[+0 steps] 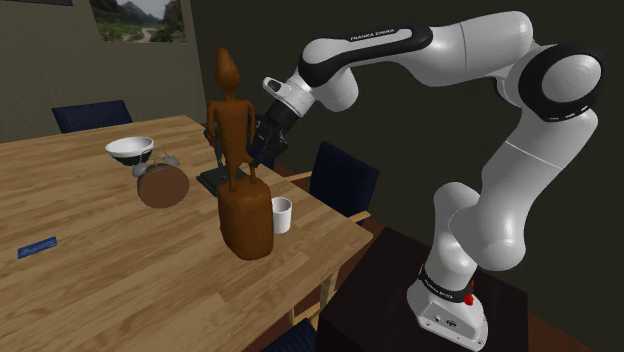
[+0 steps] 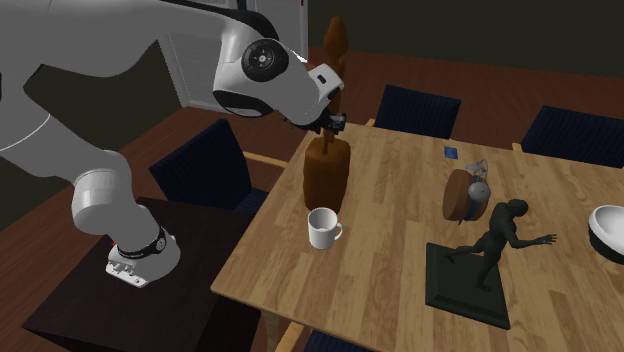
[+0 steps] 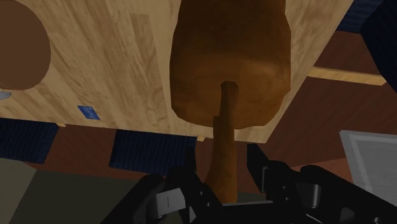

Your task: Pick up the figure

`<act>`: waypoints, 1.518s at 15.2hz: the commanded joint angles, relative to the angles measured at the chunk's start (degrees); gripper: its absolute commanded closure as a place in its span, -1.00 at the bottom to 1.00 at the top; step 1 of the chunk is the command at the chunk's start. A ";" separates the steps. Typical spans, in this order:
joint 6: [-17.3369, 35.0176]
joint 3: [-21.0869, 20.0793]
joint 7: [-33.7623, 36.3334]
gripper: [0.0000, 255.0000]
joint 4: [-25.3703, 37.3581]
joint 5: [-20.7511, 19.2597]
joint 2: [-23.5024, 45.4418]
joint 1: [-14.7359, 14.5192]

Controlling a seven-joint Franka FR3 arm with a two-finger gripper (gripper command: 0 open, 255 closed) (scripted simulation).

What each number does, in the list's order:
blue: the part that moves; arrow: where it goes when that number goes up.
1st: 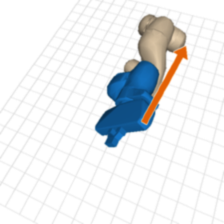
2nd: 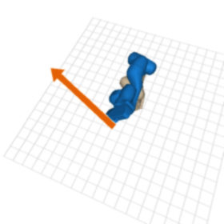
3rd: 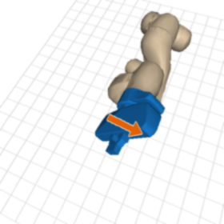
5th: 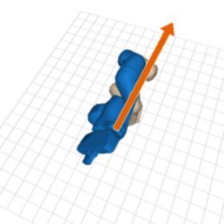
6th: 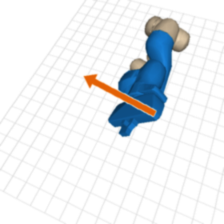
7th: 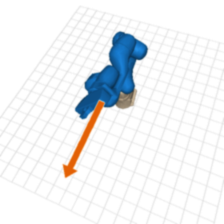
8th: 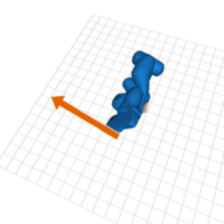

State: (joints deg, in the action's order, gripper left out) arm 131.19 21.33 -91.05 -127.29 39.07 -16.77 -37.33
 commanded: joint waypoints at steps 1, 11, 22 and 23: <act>0.11 0.05 -0.07 1.00 -0.09 -0.04 0.08 0.03; -2.11 -0.35 2.29 1.00 2.05 -1.71 -0.64 0.49; -8.45 -0.95 7.84 1.00 9.10 -5.04 -1.32 1.20; -8.54 -0.95 7.91 1.00 9.21 -5.07 -1.31 1.20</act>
State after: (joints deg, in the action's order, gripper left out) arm 123.04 20.36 -83.42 -118.84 34.08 -18.11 -36.15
